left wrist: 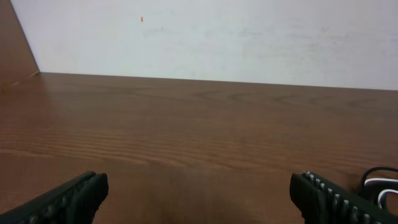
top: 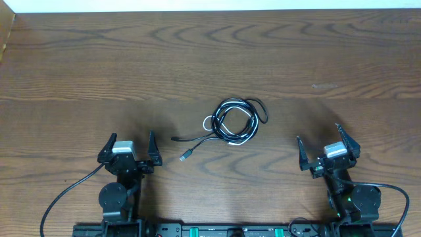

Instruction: Untangle cables

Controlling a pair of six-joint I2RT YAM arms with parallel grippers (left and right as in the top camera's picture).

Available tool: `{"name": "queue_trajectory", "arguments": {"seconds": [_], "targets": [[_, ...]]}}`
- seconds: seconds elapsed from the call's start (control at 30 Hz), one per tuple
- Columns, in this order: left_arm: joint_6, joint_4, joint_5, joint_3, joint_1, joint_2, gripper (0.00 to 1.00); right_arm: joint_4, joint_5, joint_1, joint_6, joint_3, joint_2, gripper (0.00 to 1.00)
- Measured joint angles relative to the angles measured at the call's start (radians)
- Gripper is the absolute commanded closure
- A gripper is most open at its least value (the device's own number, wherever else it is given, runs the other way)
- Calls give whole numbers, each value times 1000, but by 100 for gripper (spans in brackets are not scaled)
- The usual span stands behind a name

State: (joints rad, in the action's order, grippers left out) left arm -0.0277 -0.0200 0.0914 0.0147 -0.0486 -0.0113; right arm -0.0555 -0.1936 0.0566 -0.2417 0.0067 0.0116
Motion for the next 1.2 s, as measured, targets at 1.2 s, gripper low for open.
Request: {"name": "queue_trajectory", "arguments": {"seconds": [1.2], "targets": [[58,12,267,42,0,-74,1,122,-67,0,222,5,2,1]]}}
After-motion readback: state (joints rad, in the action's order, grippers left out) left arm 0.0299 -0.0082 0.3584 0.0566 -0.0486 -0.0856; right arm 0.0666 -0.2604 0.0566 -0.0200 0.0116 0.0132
